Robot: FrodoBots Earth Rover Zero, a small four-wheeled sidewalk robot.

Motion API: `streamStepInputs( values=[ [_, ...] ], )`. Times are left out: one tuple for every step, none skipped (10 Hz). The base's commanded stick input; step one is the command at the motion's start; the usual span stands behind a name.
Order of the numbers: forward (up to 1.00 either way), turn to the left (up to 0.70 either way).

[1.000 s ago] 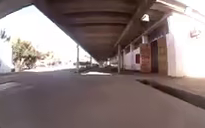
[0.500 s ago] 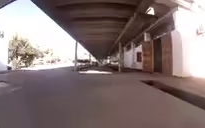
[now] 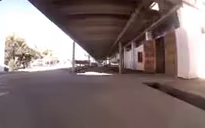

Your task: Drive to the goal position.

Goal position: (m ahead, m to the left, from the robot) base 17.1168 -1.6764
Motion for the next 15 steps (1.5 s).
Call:
streamStepInputs(
  values=[
    [0.94,0.01],
    [0.94,0.01],
    [0.94,0.01],
    [0.94,0.01],
    [0.94,0.01],
    [0.94,0.01],
    [0.94,0.01],
    [0.94,0.01],
    [0.94,0.01],
    [0.94,0.01],
    [0.94,0.17],
    [0.94,0.33],
    [0.94,0.21],
    [0.94,0.07],
    [0.94,0.01]
  ],
)
